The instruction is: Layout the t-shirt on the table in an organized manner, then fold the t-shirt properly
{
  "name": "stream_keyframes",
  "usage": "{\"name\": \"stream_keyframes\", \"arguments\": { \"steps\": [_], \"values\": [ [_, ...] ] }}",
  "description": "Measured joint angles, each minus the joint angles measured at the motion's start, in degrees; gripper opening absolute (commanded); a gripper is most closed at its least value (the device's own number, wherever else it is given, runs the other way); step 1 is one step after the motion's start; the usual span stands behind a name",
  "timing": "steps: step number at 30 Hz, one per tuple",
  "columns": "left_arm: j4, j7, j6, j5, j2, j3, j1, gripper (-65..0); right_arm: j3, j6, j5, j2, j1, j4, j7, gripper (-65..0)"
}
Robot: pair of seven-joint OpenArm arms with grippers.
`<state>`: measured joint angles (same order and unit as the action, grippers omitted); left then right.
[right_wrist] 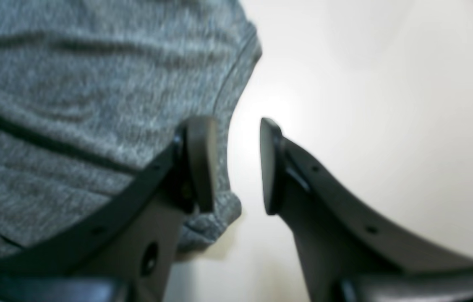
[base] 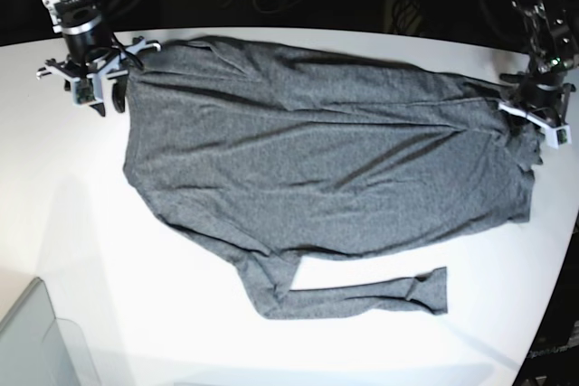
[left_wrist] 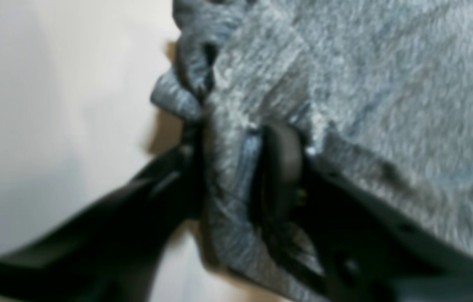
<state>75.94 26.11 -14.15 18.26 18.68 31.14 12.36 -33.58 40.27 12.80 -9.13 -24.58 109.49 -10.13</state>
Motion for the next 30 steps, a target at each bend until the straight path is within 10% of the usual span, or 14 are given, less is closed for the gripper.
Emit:
{"name": "stream_keyframes", "arguments": {
  "steps": [11,24,30],
  "values": [
    [8.92,1.53,-0.04,-0.76,-9.20,17.86,1.49,-32.5,2.80,0.00,0.24,-0.09,1.03,-0.04,-0.59,-47.3],
    [10.19,2.23,-0.17,-0.79,-9.62,18.36,-1.42,-32.3,3.67,0.04,0.26,-0.09,8.07,-0.22,-0.68,-46.7],
    [7.34,1.20,-0.20,-0.59,-7.69,17.79,-11.39,-32.3,7.45,0.13,-0.20,0.92,19.02,-0.31,-15.21,-36.0]
  ]
}}
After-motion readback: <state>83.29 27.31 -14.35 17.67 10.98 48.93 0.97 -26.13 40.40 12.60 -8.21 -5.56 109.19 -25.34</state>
